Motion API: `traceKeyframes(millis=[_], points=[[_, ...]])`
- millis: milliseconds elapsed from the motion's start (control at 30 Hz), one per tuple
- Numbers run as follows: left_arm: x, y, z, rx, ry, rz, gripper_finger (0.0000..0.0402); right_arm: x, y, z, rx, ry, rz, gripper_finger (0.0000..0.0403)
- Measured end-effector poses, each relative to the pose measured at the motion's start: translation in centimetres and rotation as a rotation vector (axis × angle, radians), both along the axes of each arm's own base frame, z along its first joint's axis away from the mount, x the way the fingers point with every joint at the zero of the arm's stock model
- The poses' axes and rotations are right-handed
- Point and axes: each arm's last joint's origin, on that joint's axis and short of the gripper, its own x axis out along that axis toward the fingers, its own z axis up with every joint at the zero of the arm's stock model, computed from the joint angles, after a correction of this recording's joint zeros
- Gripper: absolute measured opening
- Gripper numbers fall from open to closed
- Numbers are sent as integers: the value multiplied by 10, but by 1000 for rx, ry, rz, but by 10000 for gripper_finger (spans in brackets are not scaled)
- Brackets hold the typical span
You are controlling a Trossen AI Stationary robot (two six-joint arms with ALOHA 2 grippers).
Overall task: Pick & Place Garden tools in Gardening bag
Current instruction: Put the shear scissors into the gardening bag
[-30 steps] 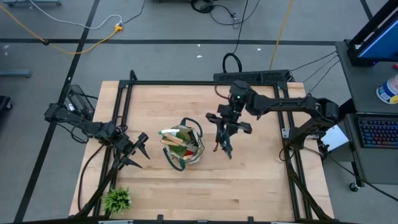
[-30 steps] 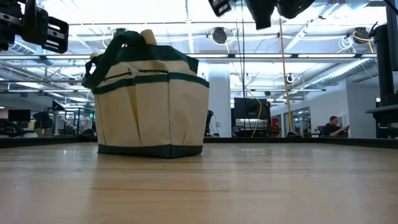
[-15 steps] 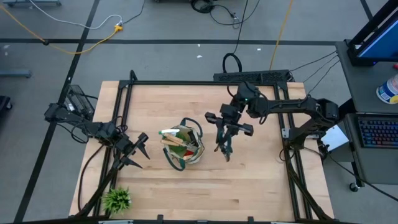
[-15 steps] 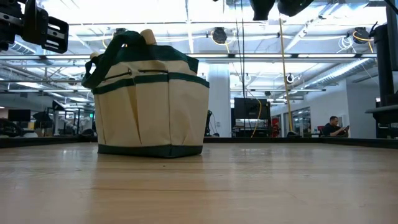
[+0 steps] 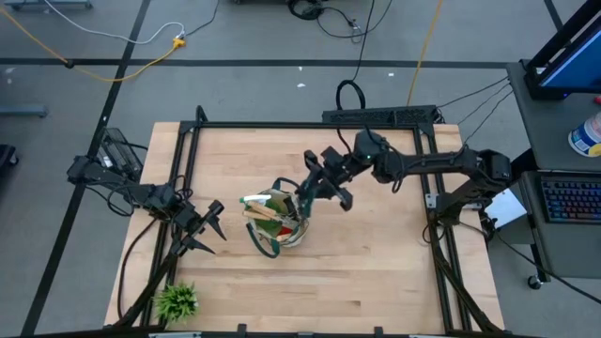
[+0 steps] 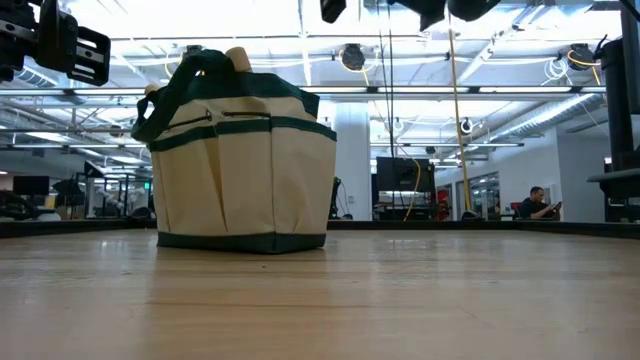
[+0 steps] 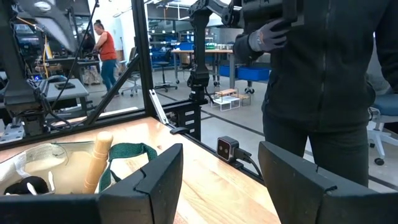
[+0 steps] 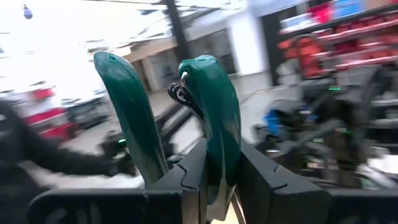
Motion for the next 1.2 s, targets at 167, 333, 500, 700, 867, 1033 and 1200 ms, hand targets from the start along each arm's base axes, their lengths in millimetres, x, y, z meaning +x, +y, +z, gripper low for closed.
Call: traceKeyframes(millis=[167,333,500,700,867,1033,1200], points=[[0,0,0,0,0,0,216,4,3,-4,40,46,-184,51],[0,0,0,1,0,0,216,7,5,-14,65,149,-349,51],[0,0,0,2,-2,0,216,9,8,-20,69,213,-477,51],[0,0,0,3,-2,0,216,9,13,-23,68,234,-587,51],[0,0,0,4,-2,1,216,12,22,-15,-14,279,-650,51],[0,0,0,5,-2,0,216,13,29,4,-117,282,-701,51],[0,0,0,8,-5,1,216,13,31,7,-112,277,-697,51]])
